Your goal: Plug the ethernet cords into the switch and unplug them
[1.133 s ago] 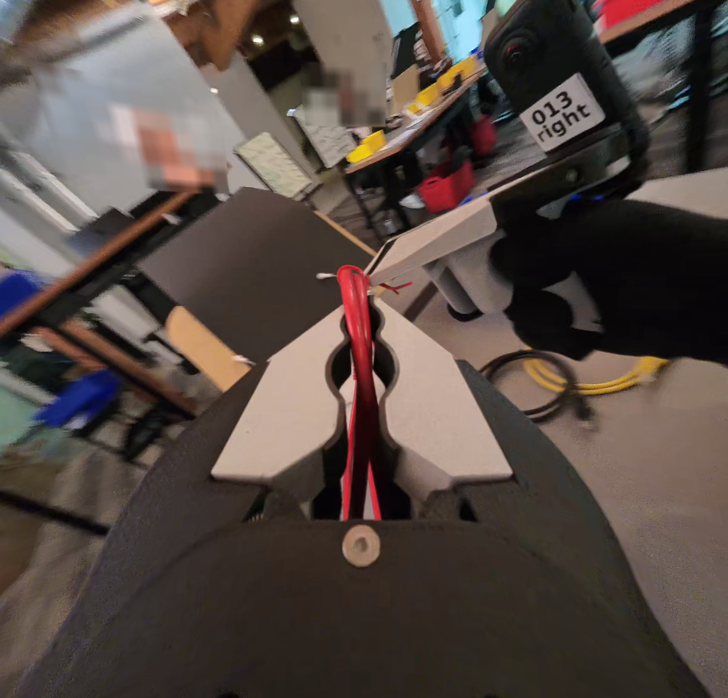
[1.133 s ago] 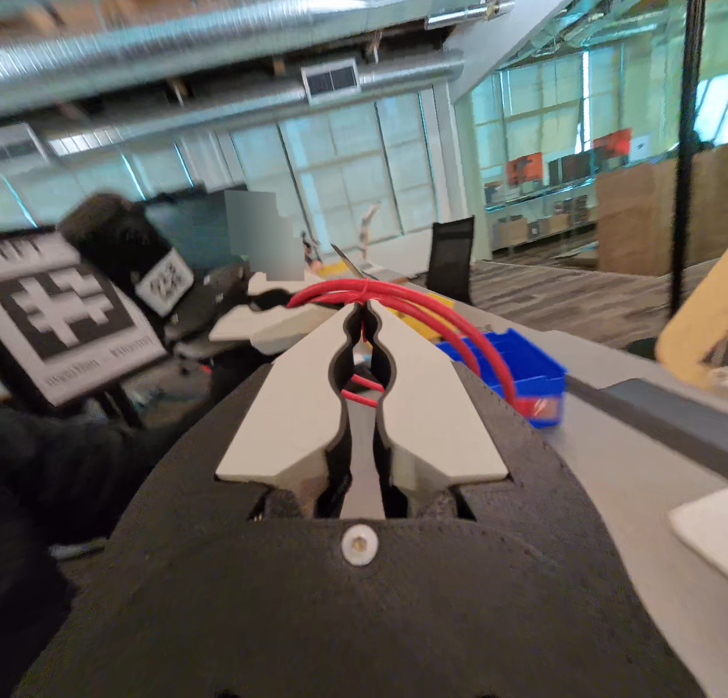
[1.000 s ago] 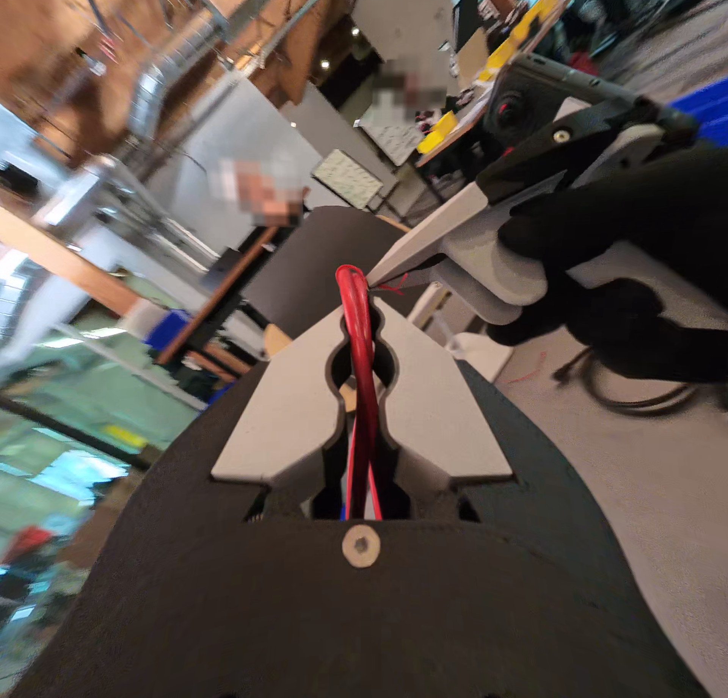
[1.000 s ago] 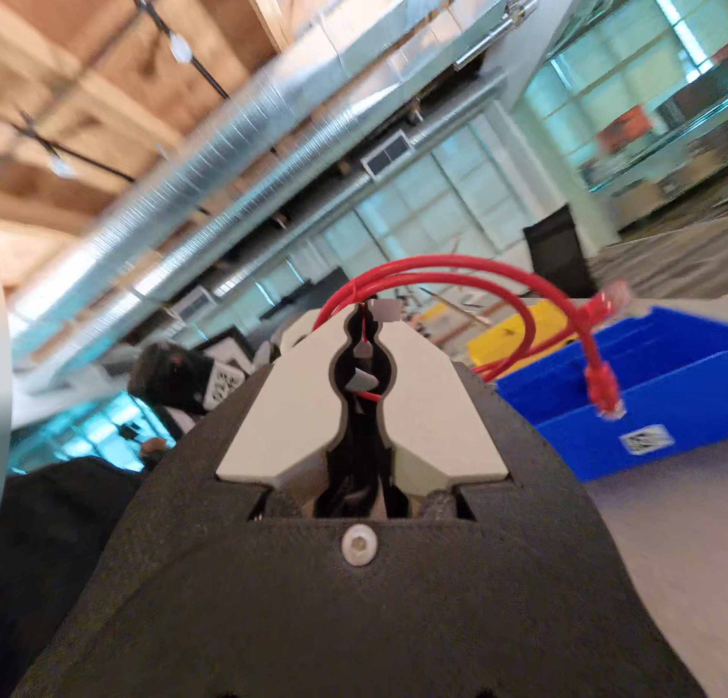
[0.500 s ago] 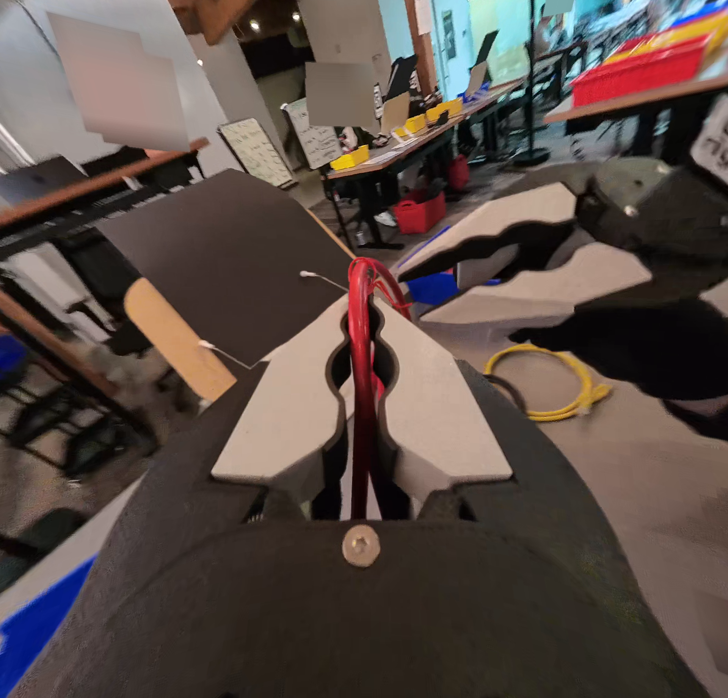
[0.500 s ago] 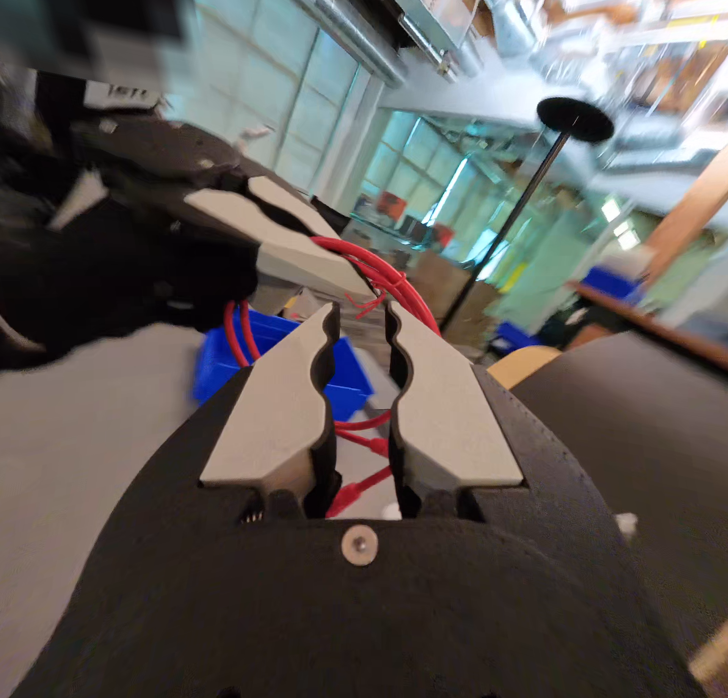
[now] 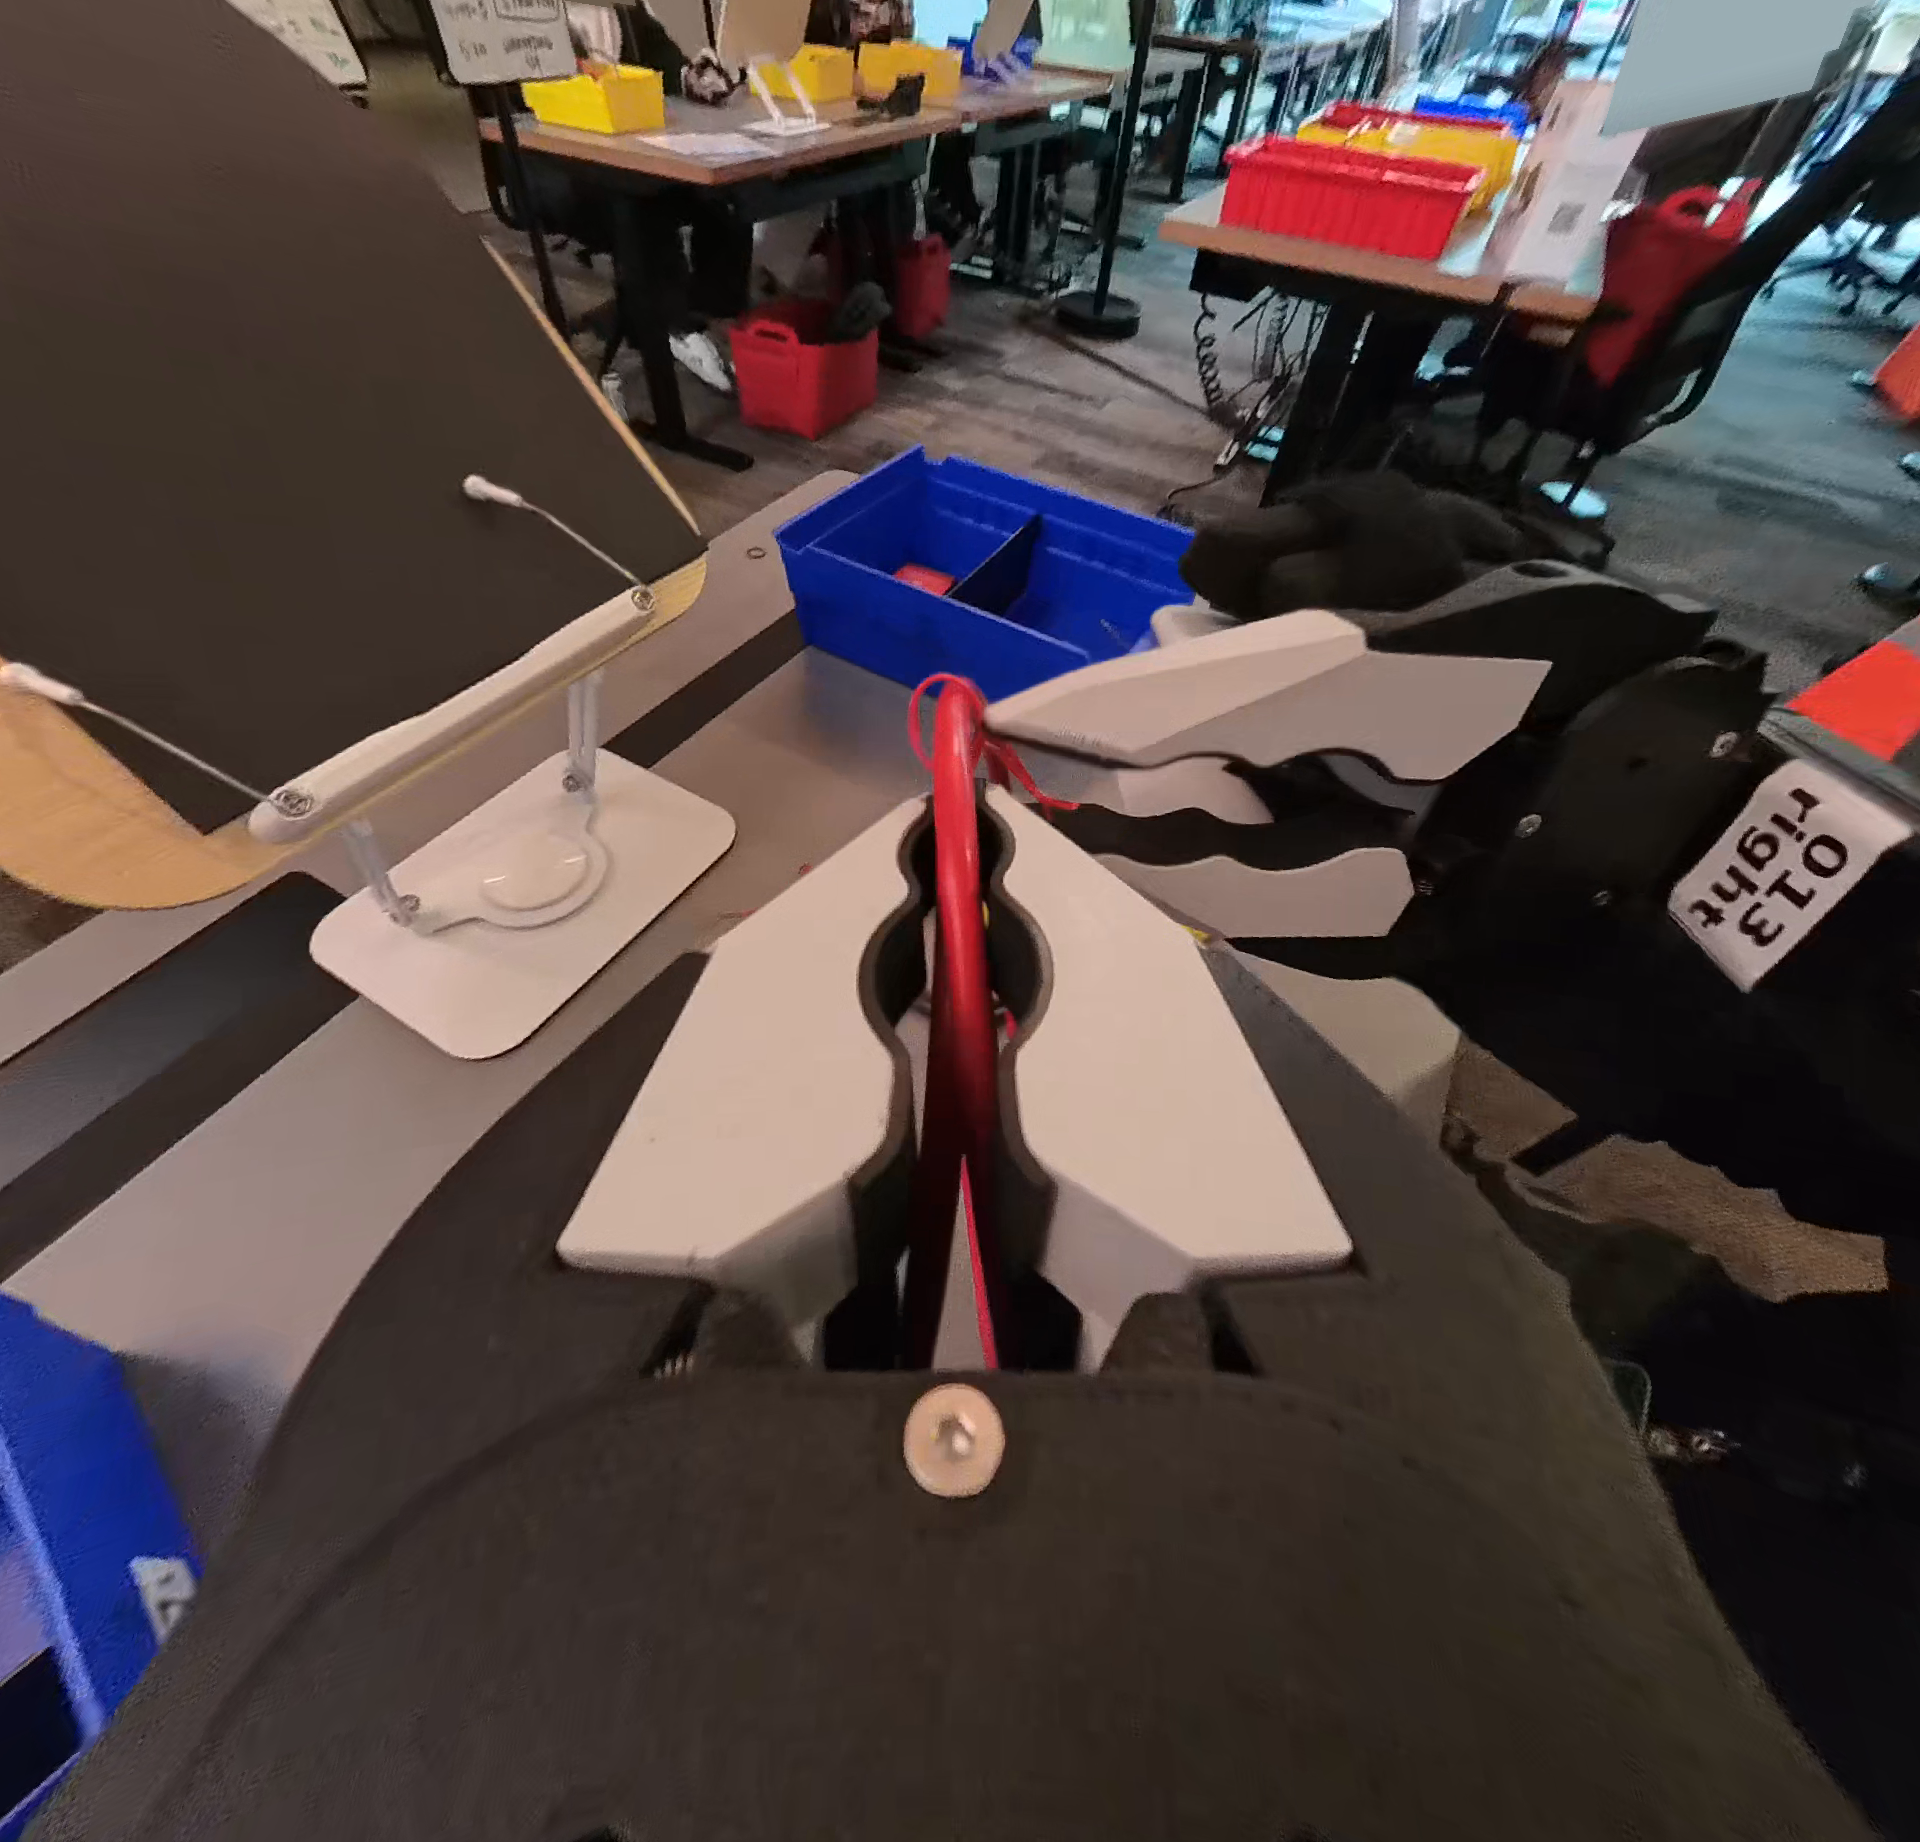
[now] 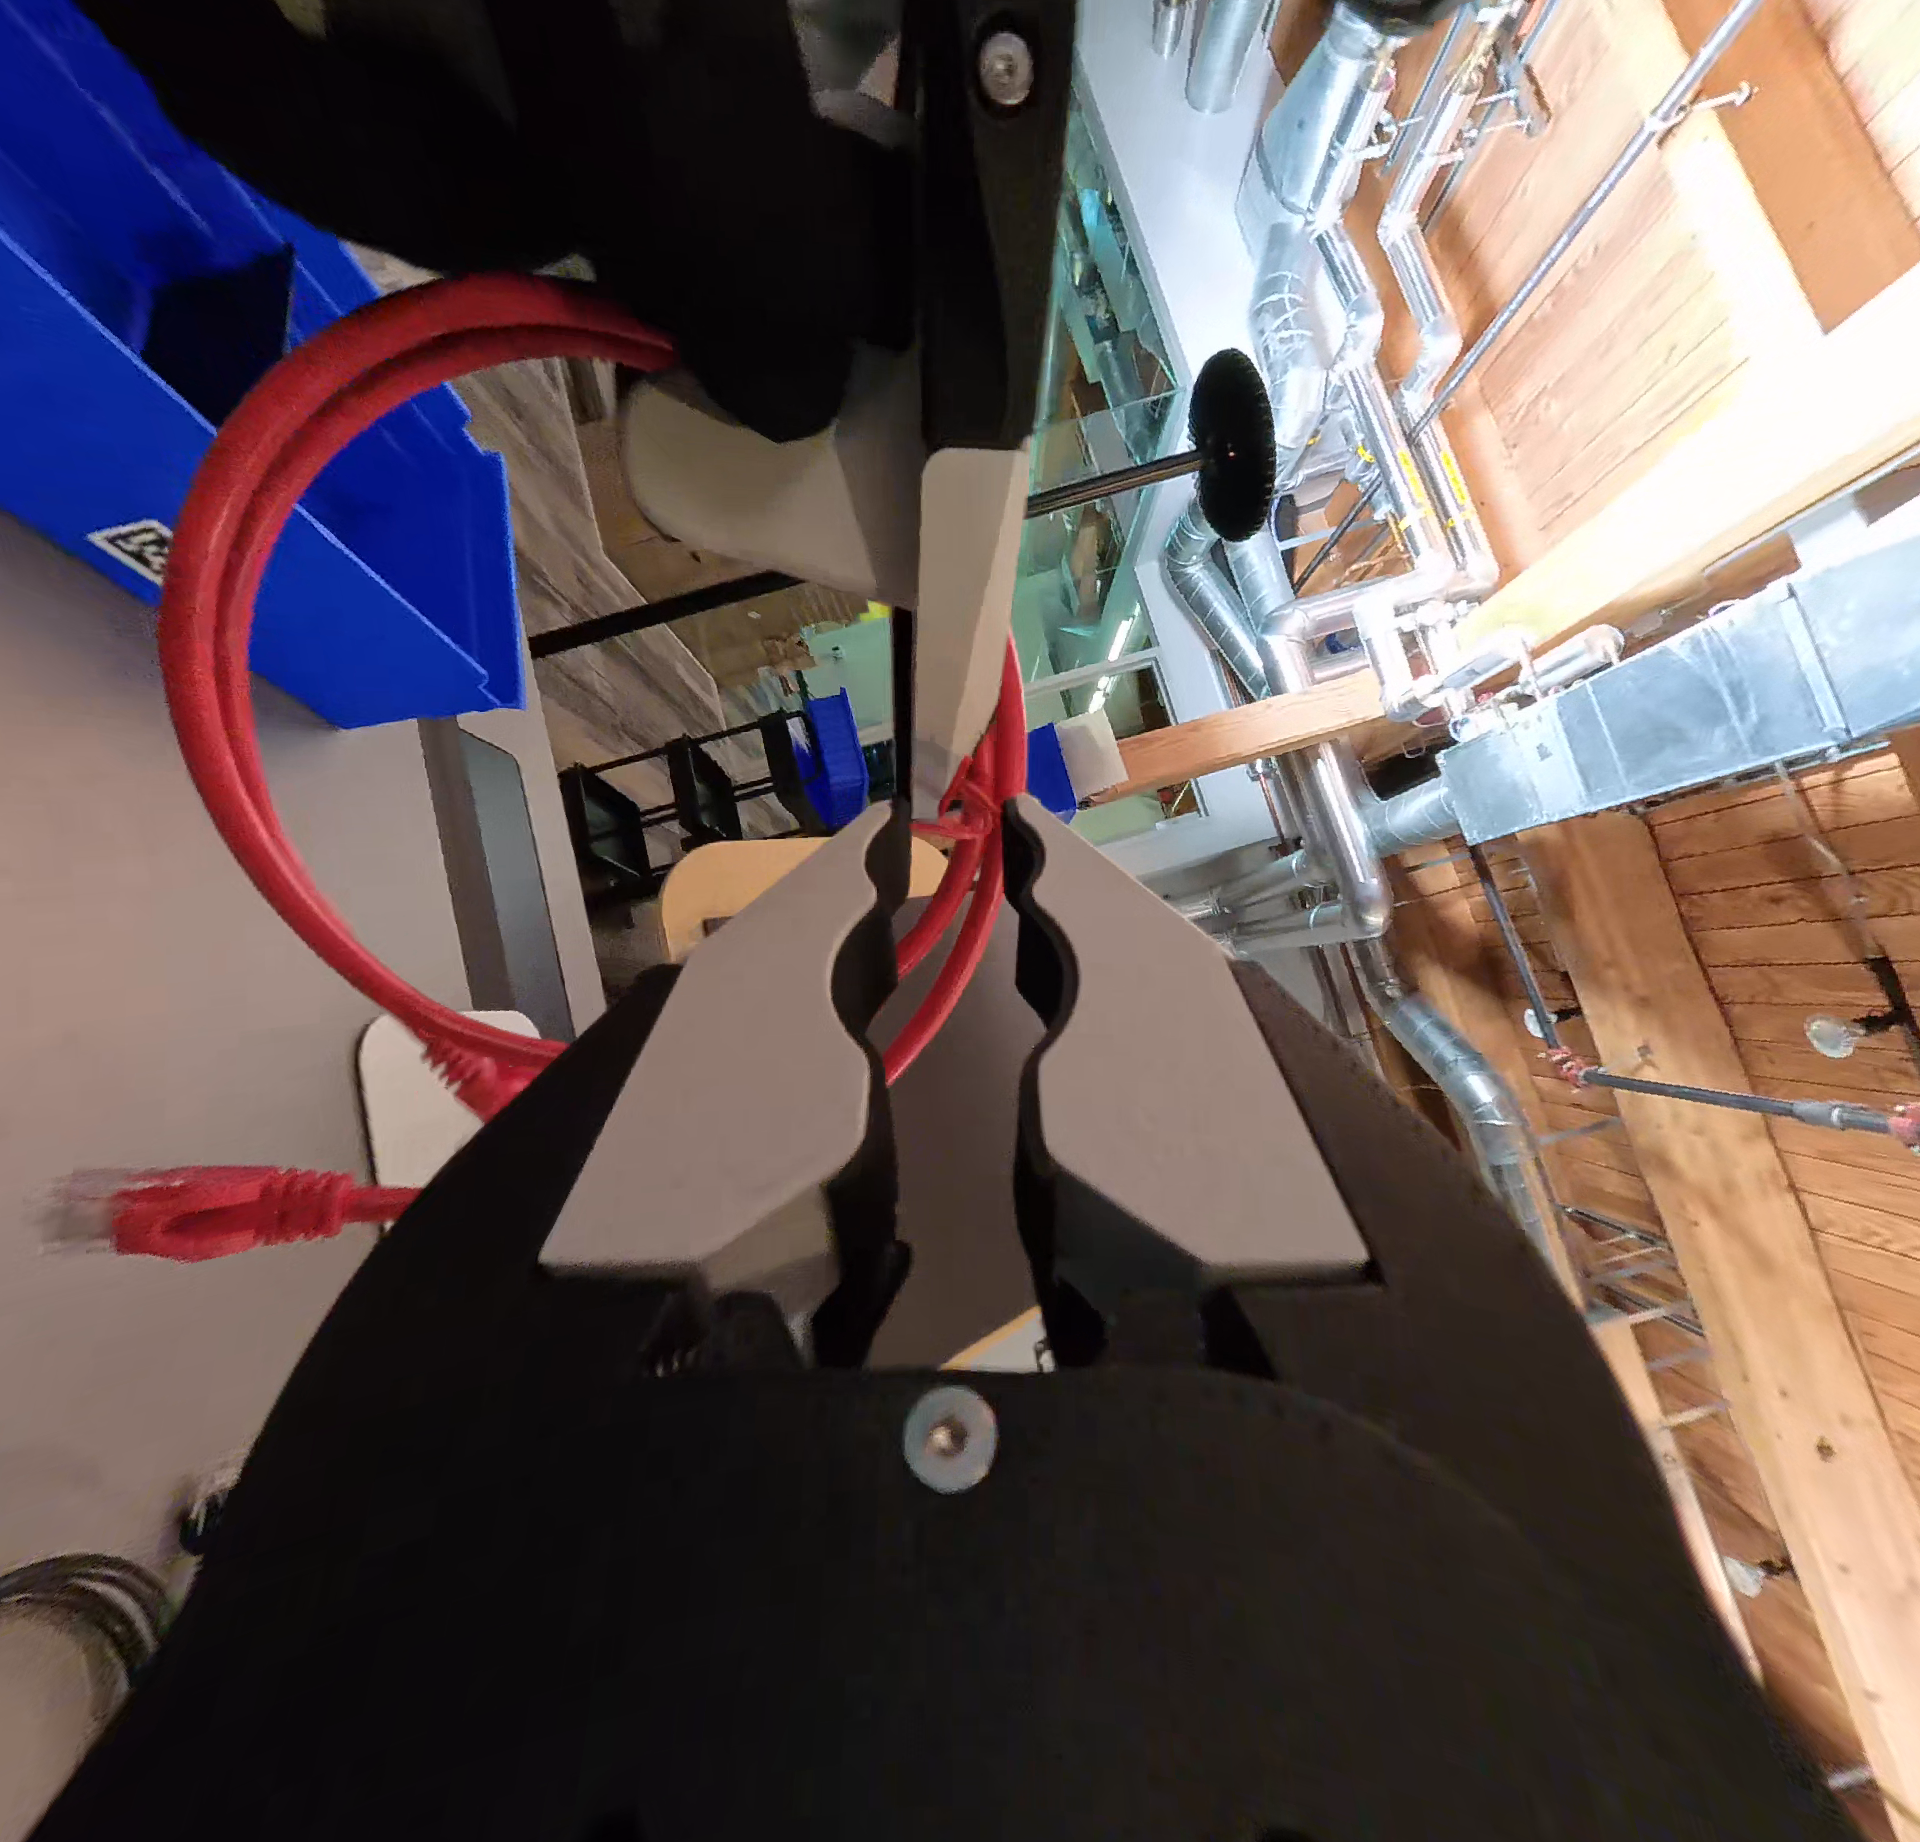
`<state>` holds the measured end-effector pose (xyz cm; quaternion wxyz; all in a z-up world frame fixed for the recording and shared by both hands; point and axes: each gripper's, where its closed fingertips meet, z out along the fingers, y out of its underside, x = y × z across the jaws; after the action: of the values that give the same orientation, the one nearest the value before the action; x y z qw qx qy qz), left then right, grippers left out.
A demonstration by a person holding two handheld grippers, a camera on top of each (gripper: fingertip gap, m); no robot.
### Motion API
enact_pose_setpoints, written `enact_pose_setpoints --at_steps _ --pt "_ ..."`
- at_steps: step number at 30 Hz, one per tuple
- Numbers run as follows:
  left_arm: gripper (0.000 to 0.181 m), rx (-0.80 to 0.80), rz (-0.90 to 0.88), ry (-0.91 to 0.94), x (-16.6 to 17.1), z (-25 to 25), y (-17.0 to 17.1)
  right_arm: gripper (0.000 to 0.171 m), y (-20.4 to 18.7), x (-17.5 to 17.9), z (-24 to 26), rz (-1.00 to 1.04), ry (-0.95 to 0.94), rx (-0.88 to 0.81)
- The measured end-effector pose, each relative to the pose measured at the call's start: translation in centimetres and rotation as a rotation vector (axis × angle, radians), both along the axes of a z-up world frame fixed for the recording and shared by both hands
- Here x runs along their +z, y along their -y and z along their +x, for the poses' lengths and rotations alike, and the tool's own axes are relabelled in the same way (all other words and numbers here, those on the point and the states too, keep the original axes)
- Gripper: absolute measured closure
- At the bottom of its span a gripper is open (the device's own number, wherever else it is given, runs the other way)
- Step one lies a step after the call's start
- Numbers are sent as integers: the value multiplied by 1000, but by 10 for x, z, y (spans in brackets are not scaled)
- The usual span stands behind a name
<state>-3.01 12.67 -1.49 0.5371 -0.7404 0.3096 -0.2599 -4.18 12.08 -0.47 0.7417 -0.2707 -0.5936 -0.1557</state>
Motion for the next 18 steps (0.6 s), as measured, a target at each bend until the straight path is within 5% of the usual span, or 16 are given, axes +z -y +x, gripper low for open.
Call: enact_pose_setpoints --at_steps 18 --pt "181 -44 104 -407 -22 -7 16 171 11 -25 7 -207 190 130"
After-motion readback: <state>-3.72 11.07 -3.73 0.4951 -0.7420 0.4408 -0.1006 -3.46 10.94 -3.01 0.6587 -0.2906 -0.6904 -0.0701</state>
